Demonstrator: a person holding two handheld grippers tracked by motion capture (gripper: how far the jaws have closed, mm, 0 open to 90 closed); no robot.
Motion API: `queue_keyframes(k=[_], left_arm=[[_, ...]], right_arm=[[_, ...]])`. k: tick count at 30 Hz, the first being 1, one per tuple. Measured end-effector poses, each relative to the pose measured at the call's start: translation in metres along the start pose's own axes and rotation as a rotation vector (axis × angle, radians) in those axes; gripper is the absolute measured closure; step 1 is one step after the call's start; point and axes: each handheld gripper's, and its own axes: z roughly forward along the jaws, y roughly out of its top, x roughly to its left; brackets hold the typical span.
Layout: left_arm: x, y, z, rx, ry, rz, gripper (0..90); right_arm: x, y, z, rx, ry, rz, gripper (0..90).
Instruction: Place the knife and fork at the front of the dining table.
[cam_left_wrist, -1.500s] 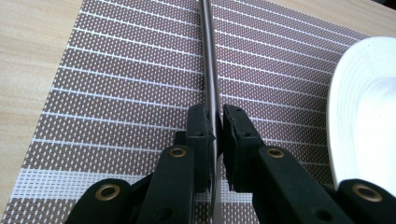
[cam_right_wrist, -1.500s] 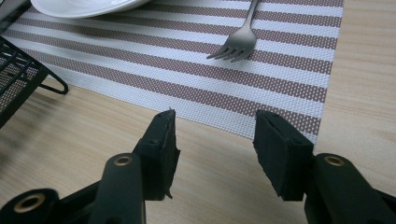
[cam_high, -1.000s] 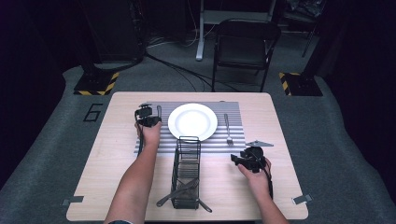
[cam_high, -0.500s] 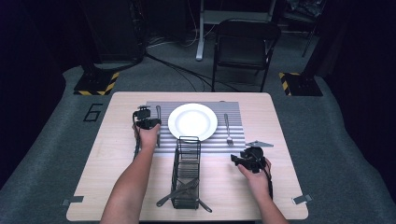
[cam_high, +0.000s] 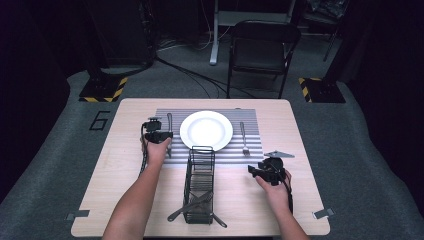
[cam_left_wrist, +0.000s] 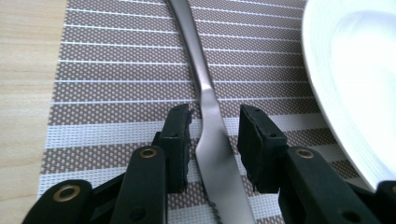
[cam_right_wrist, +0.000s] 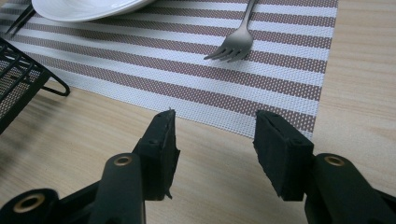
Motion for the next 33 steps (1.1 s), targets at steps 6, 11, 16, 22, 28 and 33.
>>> queue_keyframes(k=[6, 11, 16, 22, 28, 33], left_arm=[[-0.0049, -0.0026, 0.0009, -0.013, 0.027, 0.057, 63.1], [-0.0037, -0.0041, 0.0008, -0.023, 0.034, 0.081, 68.3], [-0.0012, -0.0038, 0.0, -0.017, 0.025, 0.073, 70.4], [0.0013, -0.0037, -0.0003, -0.018, 0.009, 0.066, 70.4], [0.0036, -0.0036, -0.001, -0.015, -0.002, 0.062, 70.4], [0.0038, -0.0035, -0.0017, -0.013, 0.006, 0.06, 70.3]], right_arm=[[-0.0001, 0.0002, -0.0008, -0.002, 0.002, 0.007, 48.3], [-0.001, 0.0002, -0.0009, -0.003, 0.003, 0.006, 48.3], [-0.0012, 0.0002, -0.0007, -0.004, 0.002, 0.004, 48.3], [-0.0013, 0.0, -0.0002, 0.002, 0.003, 0.01, 48.3], [-0.0009, 0.0, -0.0004, 0.001, 0.005, 0.01, 48.2], [-0.0018, -0.0001, -0.0001, 0.002, 0.001, 0.012, 48.2]])
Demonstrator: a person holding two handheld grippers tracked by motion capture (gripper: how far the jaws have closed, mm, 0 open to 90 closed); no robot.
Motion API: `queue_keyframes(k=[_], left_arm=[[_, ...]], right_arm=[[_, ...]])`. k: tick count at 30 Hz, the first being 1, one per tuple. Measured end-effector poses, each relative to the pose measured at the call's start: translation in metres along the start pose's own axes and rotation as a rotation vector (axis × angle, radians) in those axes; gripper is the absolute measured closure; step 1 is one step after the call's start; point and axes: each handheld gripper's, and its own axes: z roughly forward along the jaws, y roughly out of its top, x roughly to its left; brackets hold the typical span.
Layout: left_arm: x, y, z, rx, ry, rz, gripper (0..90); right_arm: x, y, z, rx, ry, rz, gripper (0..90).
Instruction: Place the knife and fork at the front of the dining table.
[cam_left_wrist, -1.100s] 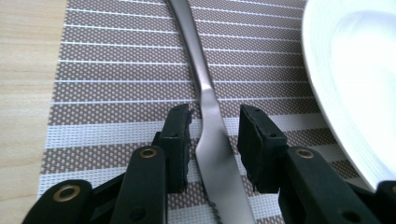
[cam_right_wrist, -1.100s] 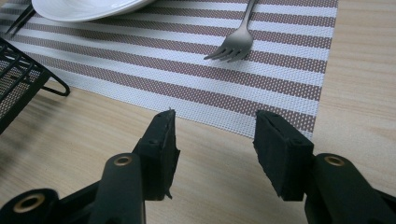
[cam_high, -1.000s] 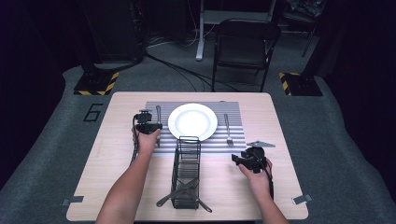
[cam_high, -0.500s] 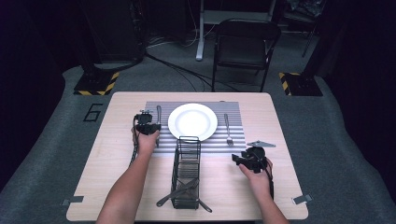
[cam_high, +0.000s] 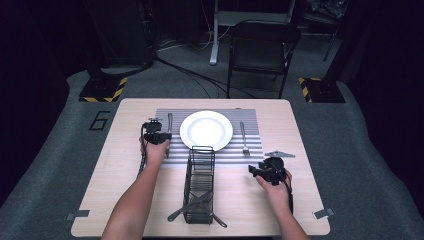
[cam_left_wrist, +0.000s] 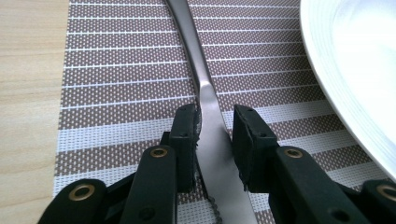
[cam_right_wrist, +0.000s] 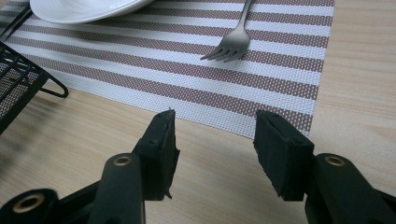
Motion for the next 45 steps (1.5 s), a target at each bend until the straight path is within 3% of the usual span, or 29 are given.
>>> queue_keyframes(k=[16, 22, 31, 40, 45], left_arm=[[0.002, 0.002, -0.007, -0.004, -0.011, -0.017, 66.1], [0.001, 0.006, -0.024, -0.021, -0.055, -0.011, 61.5], [0.002, 0.006, -0.05, -0.071, -0.079, 0.007, 57.1], [-0.001, -0.003, -0.07, -0.074, -0.115, 0.052, 53.6], [-0.002, -0.008, -0.084, -0.083, -0.114, 0.092, 52.4]], right_arm=[[0.001, 0.0, -0.001, -0.006, 0.004, -0.008, 48.2], [-0.001, 0.0, -0.001, -0.011, 0.005, -0.025, 48.2], [0.001, 0.001, -0.002, -0.014, 0.006, -0.024, 48.1], [0.003, 0.002, -0.001, -0.01, 0.003, -0.022, 48.0], [0.004, 0.002, -0.004, -0.023, -0.002, -0.024, 47.9]])
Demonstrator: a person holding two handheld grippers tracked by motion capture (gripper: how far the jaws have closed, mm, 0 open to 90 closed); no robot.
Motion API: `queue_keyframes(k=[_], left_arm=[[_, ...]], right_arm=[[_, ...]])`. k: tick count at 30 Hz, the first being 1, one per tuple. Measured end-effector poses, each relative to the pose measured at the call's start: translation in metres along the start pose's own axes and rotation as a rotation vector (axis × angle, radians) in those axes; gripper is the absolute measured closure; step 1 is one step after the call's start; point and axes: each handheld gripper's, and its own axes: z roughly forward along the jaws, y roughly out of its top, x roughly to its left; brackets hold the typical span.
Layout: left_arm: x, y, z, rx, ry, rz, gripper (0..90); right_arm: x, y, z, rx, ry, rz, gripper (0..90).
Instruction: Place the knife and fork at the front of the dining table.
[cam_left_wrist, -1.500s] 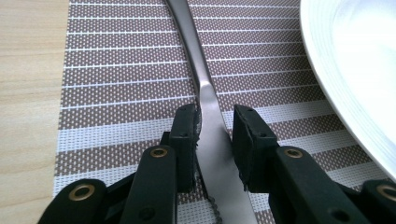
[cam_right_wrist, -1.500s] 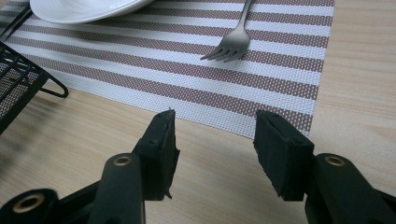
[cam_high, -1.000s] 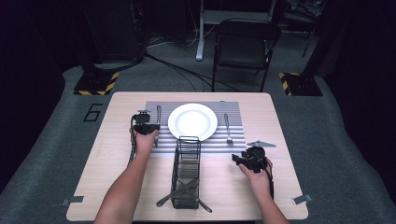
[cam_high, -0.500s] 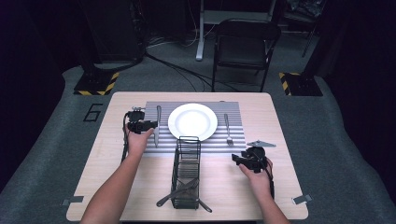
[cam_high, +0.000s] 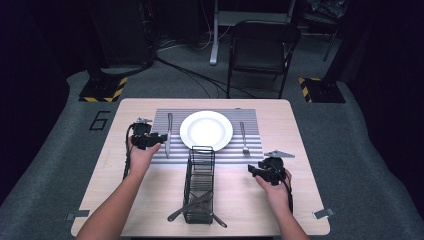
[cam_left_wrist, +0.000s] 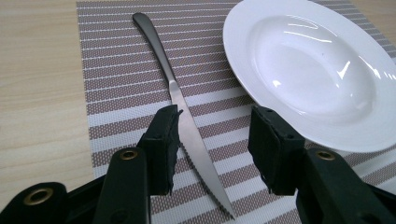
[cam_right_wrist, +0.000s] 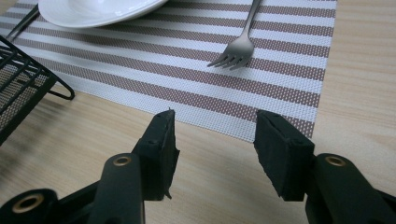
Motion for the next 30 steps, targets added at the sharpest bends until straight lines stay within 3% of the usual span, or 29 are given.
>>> queue_keyframes(k=[7, 14, 22, 30], left_arm=[[-0.004, -0.011, -0.019, -0.002, -0.009, 0.059, 50.2], [-0.001, -0.029, -0.035, -0.01, -0.055, 0.068, 49.1], [0.003, -0.048, -0.049, 0.002, -0.024, 0.1, 48.1], [0.004, -0.069, -0.061, 0.001, -0.035, 0.095, 47.5]], right_arm=[[0.0, 0.0, -0.001, -0.003, -0.005, -0.001, 47.8], [0.001, 0.0, -0.001, 0.0, -0.006, 0.004, 47.8], [0.003, 0.0, -0.002, -0.003, -0.006, -0.001, 47.8], [0.001, 0.0, -0.002, -0.005, -0.008, -0.003, 47.5]])
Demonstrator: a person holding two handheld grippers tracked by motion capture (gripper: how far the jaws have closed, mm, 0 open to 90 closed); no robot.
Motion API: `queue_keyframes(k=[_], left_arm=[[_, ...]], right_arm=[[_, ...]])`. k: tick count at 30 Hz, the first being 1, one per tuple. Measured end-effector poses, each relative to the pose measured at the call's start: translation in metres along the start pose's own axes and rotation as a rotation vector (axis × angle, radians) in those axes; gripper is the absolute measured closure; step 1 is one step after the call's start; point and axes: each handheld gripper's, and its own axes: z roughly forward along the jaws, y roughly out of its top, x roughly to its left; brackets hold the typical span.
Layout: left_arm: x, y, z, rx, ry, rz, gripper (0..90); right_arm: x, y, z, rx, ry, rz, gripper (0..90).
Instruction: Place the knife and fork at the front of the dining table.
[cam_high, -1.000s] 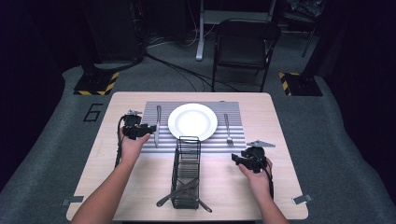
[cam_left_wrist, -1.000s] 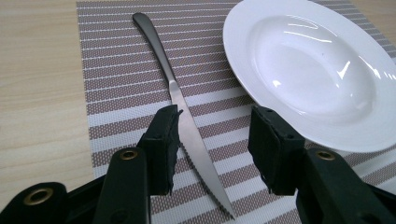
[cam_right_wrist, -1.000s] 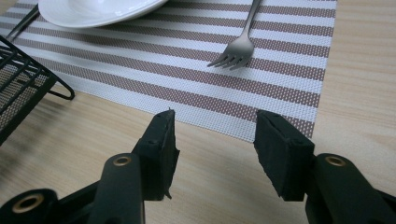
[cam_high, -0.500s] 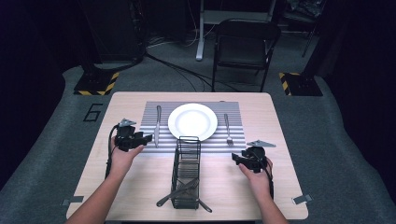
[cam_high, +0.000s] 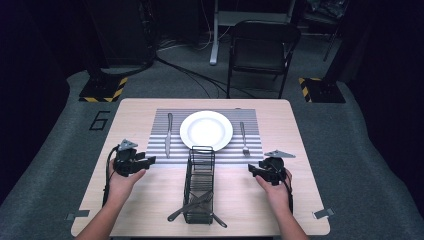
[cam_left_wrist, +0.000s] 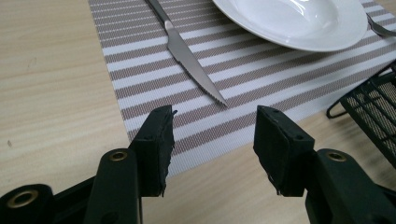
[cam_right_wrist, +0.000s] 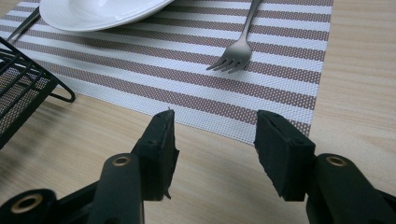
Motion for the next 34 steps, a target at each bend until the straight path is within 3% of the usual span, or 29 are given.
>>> queue_keyframes(k=[6, 10, 17, 22, 32, 34], left_arm=[[0.003, -0.012, -0.002, -0.002, 0.012, 0.027, 45.6], [0.004, -0.021, -0.001, 0.012, 0.002, 0.034, 45.4], [0.01, -0.031, 0.004, -0.013, -0.03, 0.028, 45.4], [0.015, -0.038, 0.008, 0.005, -0.001, 0.07, 44.2], [0.029, -0.045, 0.009, 0.008, 0.009, 0.019, 40.0], [0.031, -0.046, 0.01, 0.016, 0.017, 0.026, 39.7]], right_arm=[[0.002, -0.001, 0.001, 0.008, -0.001, -0.009, 47.5], [0.002, -0.001, 0.002, 0.011, -0.005, -0.02, 47.5], [0.002, -0.002, 0.005, 0.021, -0.015, -0.026, 47.5], [0.003, -0.003, 0.007, 0.031, -0.017, -0.035, 47.5], [0.004, -0.004, 0.008, 0.038, -0.02, -0.042, 46.9], [0.003, -0.004, 0.008, 0.036, -0.036, -0.051, 46.6]])
